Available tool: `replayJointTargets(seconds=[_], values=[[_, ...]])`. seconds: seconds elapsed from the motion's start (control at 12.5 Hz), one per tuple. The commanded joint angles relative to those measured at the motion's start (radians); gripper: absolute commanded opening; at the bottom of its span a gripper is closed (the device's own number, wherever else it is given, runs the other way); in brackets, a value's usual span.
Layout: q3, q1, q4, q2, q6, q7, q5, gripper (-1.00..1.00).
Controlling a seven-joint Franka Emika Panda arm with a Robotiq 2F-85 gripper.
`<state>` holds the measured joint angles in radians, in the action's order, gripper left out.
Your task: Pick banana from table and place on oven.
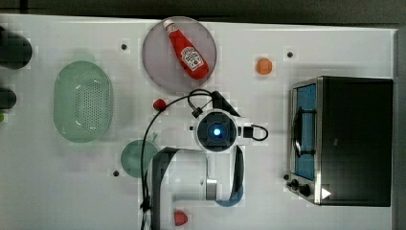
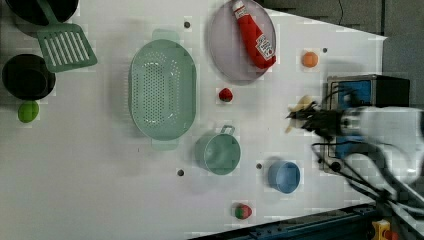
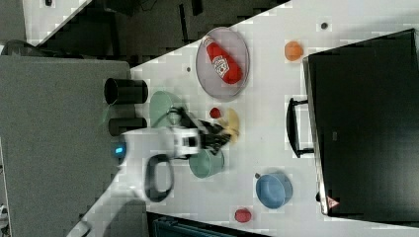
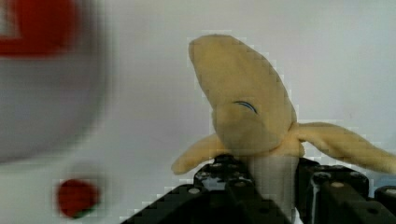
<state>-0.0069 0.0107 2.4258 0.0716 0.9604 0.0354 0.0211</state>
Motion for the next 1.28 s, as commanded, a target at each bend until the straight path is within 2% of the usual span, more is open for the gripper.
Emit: replayJointTargets(seconds=[0.08, 0.32, 0.48, 0.64, 0.96, 1.28], values=[[-0.008, 0.004, -0.121, -0.136, -0.24, 0.035, 0.006, -0.5], [-0.029, 0.011, -0.273, -0.21, -0.485, 0.035, 0.006, -0.5], [-0.082, 0.028, -0.36, -0.211, -0.572, 0.015, 0.006, -0.5], [-0.153, 0.045, -0.409, -0.198, -0.578, -0.111, 0.009, -0.5], [-0.309, 0.08, -0.435, -0.132, -0.561, -0.321, 0.009, -0.5], [-0.436, 0.094, -0.448, -0.022, -0.446, -0.447, 0.01, -0.5]])
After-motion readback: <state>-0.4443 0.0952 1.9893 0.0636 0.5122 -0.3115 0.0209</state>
